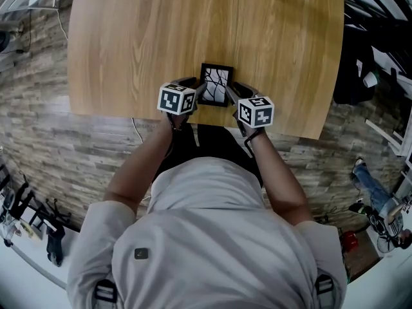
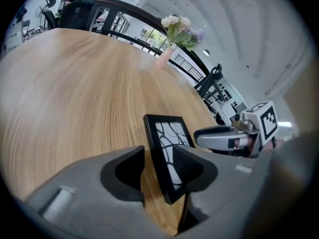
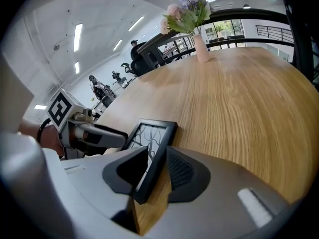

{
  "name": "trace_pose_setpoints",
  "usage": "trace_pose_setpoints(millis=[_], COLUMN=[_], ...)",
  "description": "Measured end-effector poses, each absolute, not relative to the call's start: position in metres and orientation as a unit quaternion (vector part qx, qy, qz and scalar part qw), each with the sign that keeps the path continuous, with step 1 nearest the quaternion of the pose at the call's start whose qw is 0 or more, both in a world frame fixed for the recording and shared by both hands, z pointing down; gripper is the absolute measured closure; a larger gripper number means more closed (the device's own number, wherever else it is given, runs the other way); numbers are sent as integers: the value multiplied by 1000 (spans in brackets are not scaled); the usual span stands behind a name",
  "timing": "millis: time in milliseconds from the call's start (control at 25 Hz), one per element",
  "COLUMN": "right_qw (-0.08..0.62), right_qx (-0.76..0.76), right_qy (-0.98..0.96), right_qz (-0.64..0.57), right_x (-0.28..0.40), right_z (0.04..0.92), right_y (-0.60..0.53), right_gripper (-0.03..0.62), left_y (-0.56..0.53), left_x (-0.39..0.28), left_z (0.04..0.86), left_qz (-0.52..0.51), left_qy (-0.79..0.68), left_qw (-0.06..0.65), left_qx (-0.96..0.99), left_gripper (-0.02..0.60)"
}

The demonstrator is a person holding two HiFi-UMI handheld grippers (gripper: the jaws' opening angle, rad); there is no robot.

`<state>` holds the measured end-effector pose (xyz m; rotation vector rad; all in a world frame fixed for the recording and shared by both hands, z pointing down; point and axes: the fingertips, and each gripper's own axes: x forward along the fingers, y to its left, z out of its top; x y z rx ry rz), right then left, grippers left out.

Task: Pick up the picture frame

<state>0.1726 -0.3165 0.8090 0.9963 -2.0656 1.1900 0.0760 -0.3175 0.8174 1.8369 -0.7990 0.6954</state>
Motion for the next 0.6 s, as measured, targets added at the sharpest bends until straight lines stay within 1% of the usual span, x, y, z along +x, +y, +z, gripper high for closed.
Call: trace_pose_setpoints(millis=[600], right_qw=[282], right_qx=[359], right_qy=[-758], right_qz=[466], right_x=[168], right_z=[827], right_y=[-309], right_gripper=[471], left_y=[-316], left_x=[82], left_z=[821], left_qz=[290], left_qy=[-329], left_qw=[488], left_qx=[755], left_gripper=[408])
